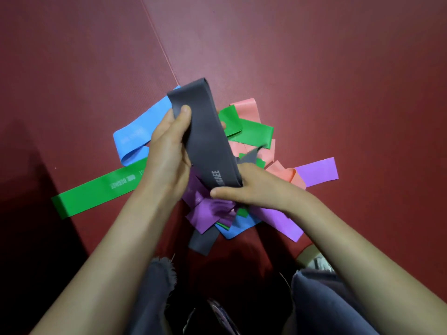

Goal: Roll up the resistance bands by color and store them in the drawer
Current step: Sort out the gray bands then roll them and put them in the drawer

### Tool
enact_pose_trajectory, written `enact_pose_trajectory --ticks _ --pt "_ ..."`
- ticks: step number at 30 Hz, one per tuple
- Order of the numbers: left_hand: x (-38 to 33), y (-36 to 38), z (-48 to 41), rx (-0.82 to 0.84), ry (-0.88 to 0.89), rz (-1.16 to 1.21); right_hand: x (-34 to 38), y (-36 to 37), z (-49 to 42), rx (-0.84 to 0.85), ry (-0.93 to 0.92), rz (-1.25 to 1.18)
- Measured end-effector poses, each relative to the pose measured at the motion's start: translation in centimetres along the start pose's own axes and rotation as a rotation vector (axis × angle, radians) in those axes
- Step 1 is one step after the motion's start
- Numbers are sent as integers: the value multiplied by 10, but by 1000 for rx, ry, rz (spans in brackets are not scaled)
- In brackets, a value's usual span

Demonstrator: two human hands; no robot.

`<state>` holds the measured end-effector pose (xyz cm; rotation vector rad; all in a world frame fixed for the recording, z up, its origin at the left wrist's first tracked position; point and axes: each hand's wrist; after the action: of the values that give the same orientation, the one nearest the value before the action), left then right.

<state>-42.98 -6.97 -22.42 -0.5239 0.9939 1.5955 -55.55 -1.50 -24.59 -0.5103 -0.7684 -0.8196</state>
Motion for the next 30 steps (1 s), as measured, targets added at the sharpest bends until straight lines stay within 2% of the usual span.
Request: enact_pose_trajectory --ticks 4,9,11,13,16,20,21,26,30 --pt "-5 -5 0 8 -1 9 3 1 -2 47 6 -56" --pt "-15 -4 -6 28 37 -34 3 21 0 15 43 -608" --pt "-12 -6 -8 27 43 -108 -1 34 -4 6 34 -696" --pt "-4 -10 -9 9 25 -200 -7 40 -10 13 4 -492" --pt "15 -21 -6 -54 -49 -288 -24 32 -20 -14 -46 -38" --pt "35 -35 -3 -120 -122 -309 -34 3 -30 -399 -22 188" --pt "37 -36 -3 -126 -130 -307 -37 -3 -34 -439 8 260" --pt "39 -35 -4 -130 -117 -285 -42 -11 -49 -365 204 686" --pt "40 -35 -6 -148 -121 -279 -29 -16 -56 -324 284 702"
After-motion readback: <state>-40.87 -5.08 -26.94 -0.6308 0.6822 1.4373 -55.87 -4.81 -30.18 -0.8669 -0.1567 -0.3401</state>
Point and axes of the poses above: each hand's wrist, its own z-axis away from the middle knuckle, its own y-axis out of the palm, x = y × z, and after that the axes turned 8 degrees about -z, right-handed
